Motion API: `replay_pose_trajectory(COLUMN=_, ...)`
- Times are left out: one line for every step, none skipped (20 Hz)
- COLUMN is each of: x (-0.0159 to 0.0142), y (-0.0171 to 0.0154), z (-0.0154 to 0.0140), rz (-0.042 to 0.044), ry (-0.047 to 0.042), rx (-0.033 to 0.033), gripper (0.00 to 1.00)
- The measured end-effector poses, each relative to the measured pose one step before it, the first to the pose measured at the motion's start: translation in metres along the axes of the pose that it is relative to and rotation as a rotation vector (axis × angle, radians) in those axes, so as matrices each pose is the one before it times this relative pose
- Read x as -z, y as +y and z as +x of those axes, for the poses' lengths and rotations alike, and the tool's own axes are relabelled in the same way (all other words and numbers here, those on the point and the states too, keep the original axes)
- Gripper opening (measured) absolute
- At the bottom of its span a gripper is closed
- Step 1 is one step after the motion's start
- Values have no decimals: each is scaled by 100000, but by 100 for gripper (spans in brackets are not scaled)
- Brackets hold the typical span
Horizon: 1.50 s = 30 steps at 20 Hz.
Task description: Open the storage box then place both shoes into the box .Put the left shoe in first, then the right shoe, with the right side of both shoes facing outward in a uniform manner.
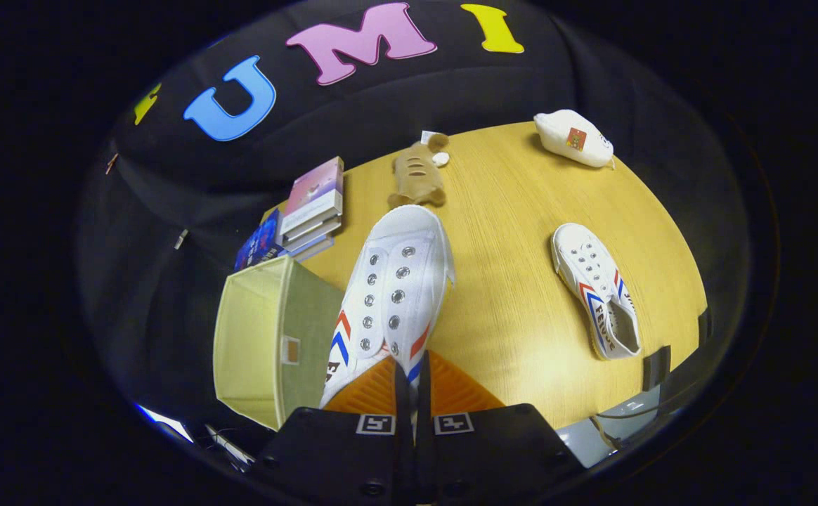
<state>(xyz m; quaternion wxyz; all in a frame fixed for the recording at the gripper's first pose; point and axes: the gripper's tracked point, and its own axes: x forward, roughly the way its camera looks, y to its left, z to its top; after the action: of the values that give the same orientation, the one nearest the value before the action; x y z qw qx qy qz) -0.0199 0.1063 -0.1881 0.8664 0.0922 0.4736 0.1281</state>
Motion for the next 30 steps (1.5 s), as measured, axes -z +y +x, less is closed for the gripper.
replay_pose_trajectory(x=-321, y=1324, z=-816, rz=322, ry=-1084, rx=-1481, gripper=5)
replay_pose_trajectory(x=-93, y=1390, z=-654, rz=793, ry=-402, rx=-1927, gripper=5)
replay_pose_trajectory(x=-18, y=1533, z=-499, rz=1481, ry=96, rx=-2162, gripper=5)
replay_pose_trajectory(x=97, y=1703, z=-342, rz=1646, ry=207, rx=-2635, gripper=5)
replay_pose_trajectory(x=115, y=1811, z=-177, rz=1335, ry=121, rx=-3087, gripper=5)
replay_pose_trajectory(x=193, y=1783, z=-124, rz=961, ry=128, rx=-3083, gripper=5)
replay_pose_trajectory(x=253, y=1775, z=51, rz=439, ry=222, rx=-2891, gripper=5)
replay_pose_trajectory(x=422, y=1603, z=204, rz=11, ry=582, rx=-2540, gripper=5)
replay_pose_trajectory(x=453, y=1597, z=367, rz=-209, ry=875, rx=-2216, gripper=5)
replay_pose_trajectory(x=517, y=1439, z=544, rz=-493, ry=869, rx=-1888, gripper=5)
replay_pose_trajectory(x=541, y=1257, z=720, rz=-1038, ry=1087, rx=-1647, gripper=5)
replay_pose_trajectory(x=623, y=1061, z=891, rz=-1321, ry=1281, rx=-1245, gripper=5)
replay_pose_trajectory(x=623, y=925, z=1003, rz=-1196, ry=1172, rx=-813, gripper=5)
replay_pose_trajectory(x=690, y=843, z=1084, rz=-1245, ry=1431, rx=-686, gripper=5)
replay_pose_trajectory(x=633, y=722, z=1185, rz=-830, ry=1437, rx=-407, gripper=5)
replay_pose_trajectory(x=654, y=631, z=1136, rz=-894, ry=1560, rx=-382, gripper=5)
replay_pose_trajectory(x=562, y=356, z=1081, rz=-435, ry=1801, rx=167, gripper=5)
replay_pose_trajectory(x=579, y=248, z=1131, rz=-17, ry=1789, rx=865, gripper=5)
replay_pose_trajectory(x=504, y=-28, z=977, rz=258, ry=1940, rx=1318, gripper=5)
replay_pose_trajectory(x=463, y=-191, z=953, rz=103, ry=1591, rx=1593, gripper=5)
replay_pose_trajectory(x=227, y=447, z=664, rz=269, ry=1540, rx=1568, gripper=5)
replay_pose_trajectory(x=341, y=-54, z=822, rz=-20, ry=1309, rx=1400, gripper=5)
replay_pose_trajectory(x=306, y=-800, z=971, rz=-234, ry=1083, rx=1274, gripper=5)
replay_pose_trajectory(x=265, y=-227, z=703, rz=-697, ry=1308, rx=1409, gripper=5)
replay_pose_trajectory(x=114, y=-175, z=736, rz=-188, ry=1170, rx=1554, gripper=5)
replay_pose_trajectory(x=191, y=689, z=154, rz=351, ry=1274, rx=1478, gripper=5)
replay_pose_trajectory(x=-19, y=-35, z=425, rz=166, ry=1100, rx=1335, gripper=5)
replay_pose_trajectory(x=-107, y=-265, z=950, rz=50, ry=547, rx=1735, gripper=5)
replay_pose_trajectory(x=-105, y=-231, z=919, rz=-400, ry=1204, rx=1706, gripper=5)
replay_pose_trajectory(x=116, y=-123, z=793, rz=-549, ry=935, rx=1587, gripper=5)
